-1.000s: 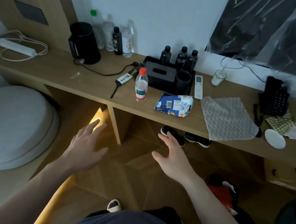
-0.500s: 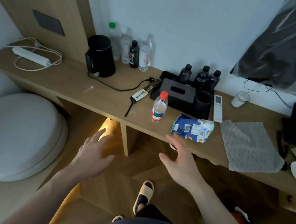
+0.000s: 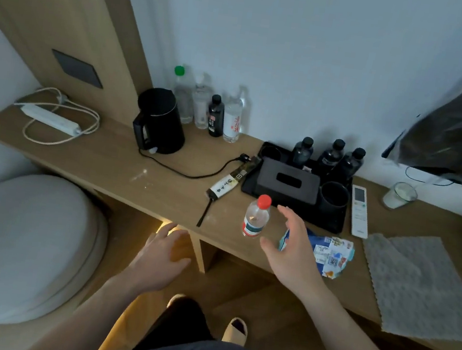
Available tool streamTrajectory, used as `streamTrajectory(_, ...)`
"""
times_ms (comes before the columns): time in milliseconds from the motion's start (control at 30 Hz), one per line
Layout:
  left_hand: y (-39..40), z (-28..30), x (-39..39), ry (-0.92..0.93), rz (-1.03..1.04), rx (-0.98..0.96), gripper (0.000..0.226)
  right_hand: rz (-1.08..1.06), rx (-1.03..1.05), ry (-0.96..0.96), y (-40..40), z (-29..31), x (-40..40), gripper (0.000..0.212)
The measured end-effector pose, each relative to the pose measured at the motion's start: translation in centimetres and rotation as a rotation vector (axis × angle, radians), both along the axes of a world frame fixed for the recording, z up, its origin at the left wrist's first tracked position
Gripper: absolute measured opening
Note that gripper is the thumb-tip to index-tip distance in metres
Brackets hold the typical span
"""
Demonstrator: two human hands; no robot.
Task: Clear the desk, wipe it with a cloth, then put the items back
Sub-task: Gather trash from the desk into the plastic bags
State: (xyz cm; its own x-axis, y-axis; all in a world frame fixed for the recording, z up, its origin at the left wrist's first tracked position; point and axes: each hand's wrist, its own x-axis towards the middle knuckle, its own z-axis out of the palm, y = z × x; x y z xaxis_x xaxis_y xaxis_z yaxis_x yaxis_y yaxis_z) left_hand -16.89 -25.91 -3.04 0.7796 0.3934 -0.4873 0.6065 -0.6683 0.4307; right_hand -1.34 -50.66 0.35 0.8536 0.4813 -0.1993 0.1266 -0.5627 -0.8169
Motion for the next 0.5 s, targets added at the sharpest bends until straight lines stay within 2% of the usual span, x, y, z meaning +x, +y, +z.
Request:
streamTrajectory(267,5.5,-2.6,9.3,0.044,-0.123,-0.132,0.071,-0.123,-0.028,0.026,4.9,-1.4,2.2,0.073)
streamTrajectory(500,8.4,-5.2,17.7,0.148,-0.209,-0.153,0.062,-0.228,-0.081,0.038,8.1,-2.7,3.2,0.046)
